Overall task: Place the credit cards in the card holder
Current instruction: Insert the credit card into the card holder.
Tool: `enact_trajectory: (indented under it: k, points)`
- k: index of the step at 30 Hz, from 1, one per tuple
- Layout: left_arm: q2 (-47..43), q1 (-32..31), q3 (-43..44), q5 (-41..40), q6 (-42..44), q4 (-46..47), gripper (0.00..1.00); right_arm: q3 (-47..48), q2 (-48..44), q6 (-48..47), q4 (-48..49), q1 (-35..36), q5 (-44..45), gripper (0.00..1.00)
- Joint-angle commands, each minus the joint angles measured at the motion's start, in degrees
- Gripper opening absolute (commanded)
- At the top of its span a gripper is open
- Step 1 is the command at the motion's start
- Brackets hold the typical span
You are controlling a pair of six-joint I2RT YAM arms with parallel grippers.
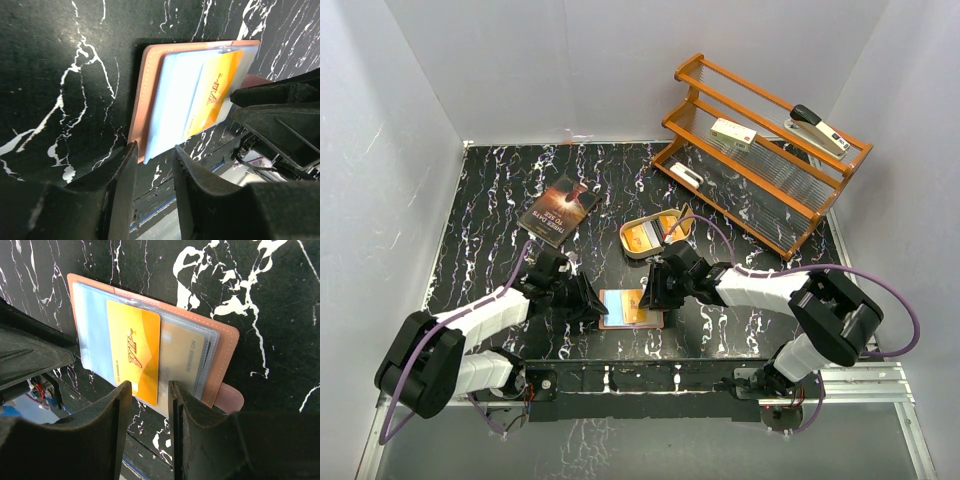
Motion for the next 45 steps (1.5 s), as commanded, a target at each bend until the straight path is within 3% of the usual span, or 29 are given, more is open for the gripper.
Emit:
enact_trajectory:
  k: [1, 9, 16, 35, 45]
  points:
    - [-0.11, -0.15, 1.07, -1.71, 1.08, -2.21, 0.3, 1.82, 0.8, -0.36, 1.68, 0.39, -0.24, 0.34]
    - [3.52, -0.16, -0.14, 0.78, 1.0, 1.77, 0.17, 2.48, 2.98, -0.01, 3.31, 1.52, -1.7, 0.34]
    - [3.61, -0.15, -0.32, 1.61, 0.84, 2.39, 0.14, 4.34, 5.18, 0.01, 4.95, 2.24, -3.15, 0.34]
    - [3.36, -0.33, -1.68, 2.6, -0.32, 4.64, 0.12, 7.48, 9.88, -2.02, 9.93, 4.27, -6.47, 0.34]
    - [3.02, -0.33, -1.03, 2.08, -0.06, 3.36, 0.13, 7.25, 6.29, -2.79, 8.39, 4.43, -2.11, 0.36]
